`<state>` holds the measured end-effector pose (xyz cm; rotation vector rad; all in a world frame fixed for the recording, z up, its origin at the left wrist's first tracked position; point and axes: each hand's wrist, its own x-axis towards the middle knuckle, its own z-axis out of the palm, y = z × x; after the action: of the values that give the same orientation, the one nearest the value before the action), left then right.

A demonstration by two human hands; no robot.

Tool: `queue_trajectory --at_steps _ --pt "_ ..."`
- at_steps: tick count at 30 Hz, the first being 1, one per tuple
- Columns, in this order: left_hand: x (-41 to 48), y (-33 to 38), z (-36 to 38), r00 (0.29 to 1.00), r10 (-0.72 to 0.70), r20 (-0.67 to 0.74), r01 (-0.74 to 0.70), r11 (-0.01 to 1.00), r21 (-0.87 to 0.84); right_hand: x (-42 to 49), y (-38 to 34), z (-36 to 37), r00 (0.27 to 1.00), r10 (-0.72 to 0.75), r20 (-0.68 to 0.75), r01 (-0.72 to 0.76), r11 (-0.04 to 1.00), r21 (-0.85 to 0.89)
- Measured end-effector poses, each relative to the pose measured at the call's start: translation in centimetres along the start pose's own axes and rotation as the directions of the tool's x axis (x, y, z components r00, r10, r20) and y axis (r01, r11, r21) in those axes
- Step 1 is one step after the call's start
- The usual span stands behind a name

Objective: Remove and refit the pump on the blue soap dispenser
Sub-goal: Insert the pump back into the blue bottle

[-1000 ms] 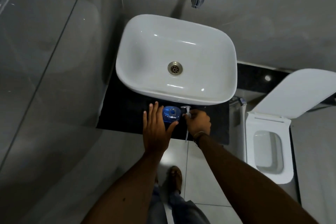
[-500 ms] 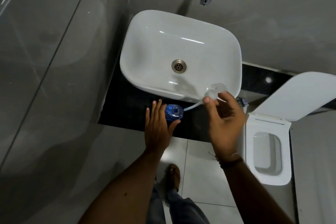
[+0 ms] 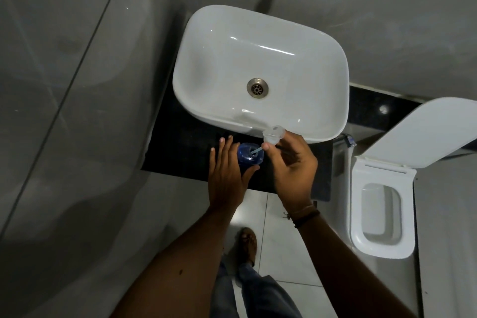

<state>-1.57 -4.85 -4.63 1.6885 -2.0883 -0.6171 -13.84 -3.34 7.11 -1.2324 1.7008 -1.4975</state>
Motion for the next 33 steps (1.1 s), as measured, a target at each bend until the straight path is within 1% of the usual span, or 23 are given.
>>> queue_trajectory --at_steps 3,8,12,18,21,24,27,30,32,33 --pt "0.0 -0.1 0.2 1.000 -0.003 0.006 0.003 1.000 0.000 -0.2 1.1 0.2 0.998 0.030 0.052 -0.027 0.998 -0.060" --pt "0.0 -0.4 0.5 0.999 0.036 0.000 -0.036 0.997 0.061 -0.5 3.4 0.4 0.977 0.078 0.196 -0.031 0.972 -0.232" --pt "0.0 -0.6 0.6 0.999 0.051 -0.004 -0.051 0.995 0.080 -0.4 4.3 0.5 0.958 0.141 0.250 -0.058 0.949 -0.310" --pt "0.1 -0.6 0.3 0.998 0.056 0.005 -0.056 0.996 0.075 -0.1 4.7 0.4 0.949 0.189 0.253 -0.074 0.912 -0.403" --pt "0.1 -0.5 0.2 0.998 0.062 0.000 -0.062 0.996 0.067 -0.1 4.5 0.8 0.958 0.209 0.196 -0.101 0.887 -0.452" --pt "0.1 -0.5 0.1 0.997 0.073 -0.003 -0.072 0.995 0.076 -0.2 4.3 1.1 0.961 0.225 0.163 -0.133 0.886 -0.444" --pt "0.2 -0.6 0.2 0.998 0.069 -0.005 -0.068 0.996 0.065 0.0 4.1 0.7 0.937 0.258 0.237 -0.139 0.895 -0.423" --pt "0.1 -0.7 0.5 0.997 0.073 -0.024 -0.071 0.994 0.084 0.4 3.7 0.0 0.917 0.240 0.318 -0.087 0.899 -0.430" --pt "0.0 -0.8 0.5 0.996 0.082 -0.030 -0.079 0.993 0.090 0.4 3.6 -0.1 0.930 0.208 0.303 -0.059 0.898 -0.437" --pt "0.0 -0.8 0.5 0.996 0.083 -0.032 -0.080 0.993 0.086 0.5 3.5 0.1 0.939 0.207 0.275 -0.067 0.893 -0.444"
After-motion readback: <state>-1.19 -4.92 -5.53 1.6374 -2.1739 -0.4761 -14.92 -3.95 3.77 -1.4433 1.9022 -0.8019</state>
